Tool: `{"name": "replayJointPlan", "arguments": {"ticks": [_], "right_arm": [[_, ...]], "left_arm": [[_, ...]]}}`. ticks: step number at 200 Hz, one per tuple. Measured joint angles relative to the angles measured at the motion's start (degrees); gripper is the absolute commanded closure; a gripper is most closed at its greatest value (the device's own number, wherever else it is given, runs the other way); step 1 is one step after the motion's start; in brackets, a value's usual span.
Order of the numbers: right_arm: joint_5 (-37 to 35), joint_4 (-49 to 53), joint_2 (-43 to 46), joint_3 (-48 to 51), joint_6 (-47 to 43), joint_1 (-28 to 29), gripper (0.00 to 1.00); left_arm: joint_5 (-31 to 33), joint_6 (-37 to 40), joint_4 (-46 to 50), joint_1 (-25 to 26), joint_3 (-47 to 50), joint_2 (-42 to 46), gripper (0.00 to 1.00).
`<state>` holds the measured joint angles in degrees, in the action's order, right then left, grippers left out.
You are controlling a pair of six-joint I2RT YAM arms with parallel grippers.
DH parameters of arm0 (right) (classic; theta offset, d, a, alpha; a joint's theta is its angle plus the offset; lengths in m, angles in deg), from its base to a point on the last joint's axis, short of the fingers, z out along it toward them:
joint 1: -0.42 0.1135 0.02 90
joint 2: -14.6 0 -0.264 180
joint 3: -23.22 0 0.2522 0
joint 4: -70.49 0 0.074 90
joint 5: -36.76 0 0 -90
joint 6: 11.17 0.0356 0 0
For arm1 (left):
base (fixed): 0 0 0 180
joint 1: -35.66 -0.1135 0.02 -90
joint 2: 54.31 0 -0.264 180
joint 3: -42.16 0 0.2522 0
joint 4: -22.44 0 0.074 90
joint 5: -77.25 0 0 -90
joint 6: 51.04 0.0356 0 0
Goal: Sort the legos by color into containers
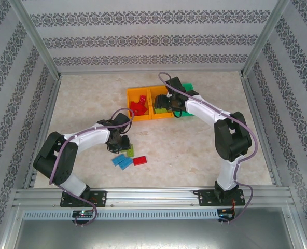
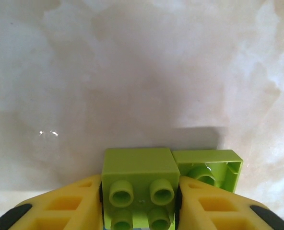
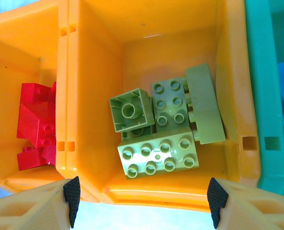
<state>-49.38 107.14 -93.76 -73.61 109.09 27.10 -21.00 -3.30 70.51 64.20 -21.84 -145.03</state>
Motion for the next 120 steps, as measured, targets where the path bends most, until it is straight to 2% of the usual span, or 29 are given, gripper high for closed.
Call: {"name": "replayJointPlan", "arguments": {"ticks": [82, 120], "right_arm": [[0.02, -0.44, 1.01, 1.05, -0.02, -0.33, 0.27], [0.02, -0.48, 1.95, 2.36, -0.26, 0.11, 0.27]], "left_arm": [[4.24, 0.00, 2.89, 0.00, -0.24, 1.01, 0.62], [4.15, -0.02, 2.64, 0.00, -0.24, 2.43, 0.62]]}}
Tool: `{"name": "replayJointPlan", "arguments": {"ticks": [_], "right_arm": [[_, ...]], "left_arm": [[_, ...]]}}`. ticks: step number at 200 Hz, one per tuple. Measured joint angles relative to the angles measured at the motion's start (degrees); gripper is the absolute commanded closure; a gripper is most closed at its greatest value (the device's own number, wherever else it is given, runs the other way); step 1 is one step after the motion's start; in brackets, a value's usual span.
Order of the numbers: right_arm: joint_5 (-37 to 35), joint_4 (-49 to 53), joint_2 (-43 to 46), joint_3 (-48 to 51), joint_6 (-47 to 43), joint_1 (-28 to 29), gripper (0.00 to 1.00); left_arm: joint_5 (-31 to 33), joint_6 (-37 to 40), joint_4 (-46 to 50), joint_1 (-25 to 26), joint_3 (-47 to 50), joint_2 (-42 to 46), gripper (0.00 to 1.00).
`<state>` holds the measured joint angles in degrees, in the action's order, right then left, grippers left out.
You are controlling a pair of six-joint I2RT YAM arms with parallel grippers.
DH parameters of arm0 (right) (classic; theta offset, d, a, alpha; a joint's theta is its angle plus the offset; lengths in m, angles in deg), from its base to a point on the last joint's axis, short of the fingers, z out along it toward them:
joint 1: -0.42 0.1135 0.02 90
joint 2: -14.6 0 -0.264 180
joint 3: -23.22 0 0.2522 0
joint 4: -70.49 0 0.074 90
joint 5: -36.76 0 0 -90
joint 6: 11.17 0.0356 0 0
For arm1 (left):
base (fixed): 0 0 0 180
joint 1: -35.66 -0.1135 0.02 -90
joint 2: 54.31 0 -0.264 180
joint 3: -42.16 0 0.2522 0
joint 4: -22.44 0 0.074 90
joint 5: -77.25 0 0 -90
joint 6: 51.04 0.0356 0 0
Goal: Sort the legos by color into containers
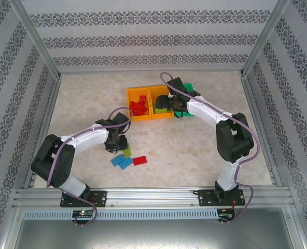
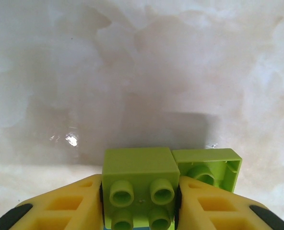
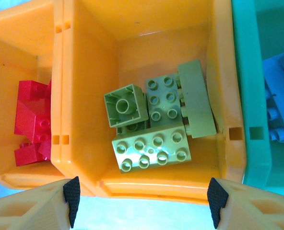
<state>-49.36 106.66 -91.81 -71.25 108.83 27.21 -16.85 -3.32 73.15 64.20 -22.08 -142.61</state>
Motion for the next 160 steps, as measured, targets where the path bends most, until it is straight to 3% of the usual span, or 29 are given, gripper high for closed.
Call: {"name": "replayJointPlan", "arguments": {"ticks": [73, 117, 160], "right_arm": [[0.26, -2.12, 3.21, 6.88, 0.02, 2.34, 0.26], [0.50, -2.56, 3.54, 10.34, 0.04, 6.25, 0.26], [0.61, -2.56, 3.54, 12.04, 0.24, 7.52, 0.26]], "left_arm": [[-2.12, 0.11, -3.37, 0.00, -7.32, -7.15, 0.57], [-3.26, 0.61, -4.79, 0.00, -11.06, -12.98, 0.42], [-2.89, 0.90, -4.79, 0.00, -11.02, -12.50, 0.32]]}}
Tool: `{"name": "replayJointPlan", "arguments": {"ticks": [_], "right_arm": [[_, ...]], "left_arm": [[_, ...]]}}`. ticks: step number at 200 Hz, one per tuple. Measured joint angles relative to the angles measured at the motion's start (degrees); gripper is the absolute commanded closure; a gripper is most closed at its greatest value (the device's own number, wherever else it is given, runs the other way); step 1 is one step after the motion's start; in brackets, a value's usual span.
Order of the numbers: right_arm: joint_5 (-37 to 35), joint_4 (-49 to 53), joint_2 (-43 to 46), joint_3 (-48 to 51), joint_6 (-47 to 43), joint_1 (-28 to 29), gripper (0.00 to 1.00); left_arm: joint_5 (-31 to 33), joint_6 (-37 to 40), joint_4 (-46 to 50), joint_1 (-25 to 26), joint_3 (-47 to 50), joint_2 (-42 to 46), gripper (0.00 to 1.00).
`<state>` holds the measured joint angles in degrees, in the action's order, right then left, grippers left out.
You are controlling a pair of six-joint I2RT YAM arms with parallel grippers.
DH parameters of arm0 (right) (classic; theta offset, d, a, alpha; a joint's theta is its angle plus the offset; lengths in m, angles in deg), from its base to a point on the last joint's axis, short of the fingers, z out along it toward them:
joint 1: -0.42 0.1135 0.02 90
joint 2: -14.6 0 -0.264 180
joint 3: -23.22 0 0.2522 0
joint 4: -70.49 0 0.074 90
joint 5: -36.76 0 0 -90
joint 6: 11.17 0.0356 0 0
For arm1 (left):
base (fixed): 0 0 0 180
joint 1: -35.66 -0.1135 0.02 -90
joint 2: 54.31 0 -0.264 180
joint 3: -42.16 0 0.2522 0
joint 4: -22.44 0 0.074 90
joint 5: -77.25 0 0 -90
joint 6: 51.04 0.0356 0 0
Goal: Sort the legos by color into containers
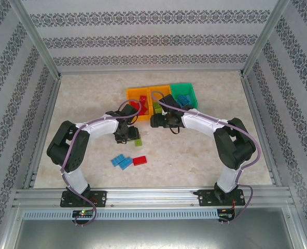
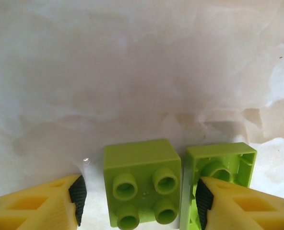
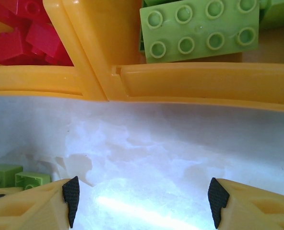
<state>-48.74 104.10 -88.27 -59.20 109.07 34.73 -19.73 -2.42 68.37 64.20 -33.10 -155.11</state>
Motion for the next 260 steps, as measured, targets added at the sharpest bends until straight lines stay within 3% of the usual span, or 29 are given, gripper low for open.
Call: {"name": "replayJointPlan", "arguments": {"ticks": [34, 126, 198, 260], "right_arm": [[-0.39, -0.48, 0.20, 1.01, 0.96, 2.23, 0.26], [-1.64, -1.25, 0.17, 1.79, 3.58, 11.74, 0.29], [-1.62, -0.83, -3.19, -0.55, 5.22, 16.28, 0.24], [-0.52, 0.66, -7.67, -4.04, 5.40, 16.96, 0.25]], "left_arm": [[0.72, 0.00, 0.00, 0.00, 0.26, 3.02, 0.23], [3.72, -0.48, 1.01, -0.57, 4.26, 9.73, 0.12], [5.35, -0.39, 3.19, -7.54, 10.80, 16.48, 0.04], [5.29, 0.44, 3.45, -9.27, 12.41, 17.94, 0.03]]}}
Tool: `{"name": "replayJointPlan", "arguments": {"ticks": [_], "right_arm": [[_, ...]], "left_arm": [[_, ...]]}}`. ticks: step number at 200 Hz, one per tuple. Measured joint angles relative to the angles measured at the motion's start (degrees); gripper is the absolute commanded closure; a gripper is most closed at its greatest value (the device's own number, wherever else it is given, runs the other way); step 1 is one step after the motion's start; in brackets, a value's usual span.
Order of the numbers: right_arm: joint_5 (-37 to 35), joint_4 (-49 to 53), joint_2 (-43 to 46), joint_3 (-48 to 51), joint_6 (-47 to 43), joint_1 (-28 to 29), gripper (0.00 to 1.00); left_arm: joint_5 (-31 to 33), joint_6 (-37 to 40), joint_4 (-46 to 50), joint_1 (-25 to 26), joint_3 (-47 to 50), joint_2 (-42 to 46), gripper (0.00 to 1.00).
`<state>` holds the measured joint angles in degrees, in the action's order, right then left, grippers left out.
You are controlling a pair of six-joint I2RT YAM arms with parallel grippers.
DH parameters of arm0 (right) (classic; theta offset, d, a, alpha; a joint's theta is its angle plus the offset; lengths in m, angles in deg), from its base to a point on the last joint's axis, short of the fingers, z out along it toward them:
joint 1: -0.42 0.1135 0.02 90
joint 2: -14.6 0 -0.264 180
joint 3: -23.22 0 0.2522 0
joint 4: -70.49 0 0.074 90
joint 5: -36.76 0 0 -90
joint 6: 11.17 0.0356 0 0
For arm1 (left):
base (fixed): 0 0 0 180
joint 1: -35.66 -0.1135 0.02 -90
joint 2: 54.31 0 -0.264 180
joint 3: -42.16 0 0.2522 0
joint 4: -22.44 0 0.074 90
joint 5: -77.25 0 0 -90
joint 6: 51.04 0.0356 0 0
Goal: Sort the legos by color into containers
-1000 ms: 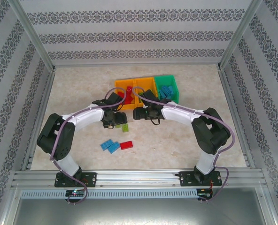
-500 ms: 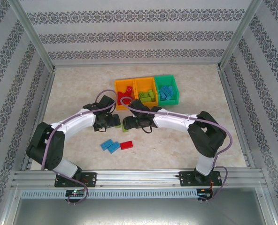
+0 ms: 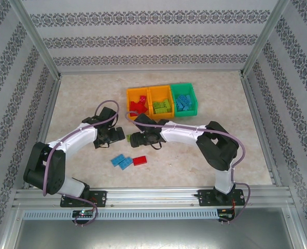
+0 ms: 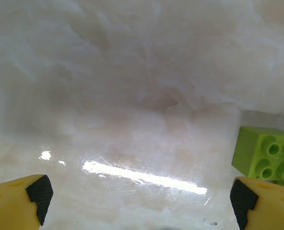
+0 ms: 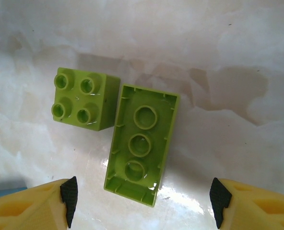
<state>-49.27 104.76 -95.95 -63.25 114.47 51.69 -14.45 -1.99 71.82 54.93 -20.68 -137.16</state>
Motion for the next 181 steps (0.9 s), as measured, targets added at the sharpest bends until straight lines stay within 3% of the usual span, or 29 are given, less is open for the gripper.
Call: {"name": "replayJointPlan", "arguments": {"ticks": [44, 117, 181], "right_arm": [[0.15, 2.19, -4.11, -3.80, -0.76, 0.28, 0.31], [-4.79, 8.55, -6.47, -7.50, -2.69, 0.61, 0.69], [-6.88, 8.55, 0.44, -1.81, -2.78, -3.63, 0.69]], "left_arm": [[-0.02, 0.09, -0.02, -0.52, 0.46, 0.28, 0.02], [0.04, 0.26, 0.00, -0.70, 0.61, 1.27, 0.02], [-1.27, 1.36, -0.02, -0.35, 0.33, 1.20, 0.01]]}}
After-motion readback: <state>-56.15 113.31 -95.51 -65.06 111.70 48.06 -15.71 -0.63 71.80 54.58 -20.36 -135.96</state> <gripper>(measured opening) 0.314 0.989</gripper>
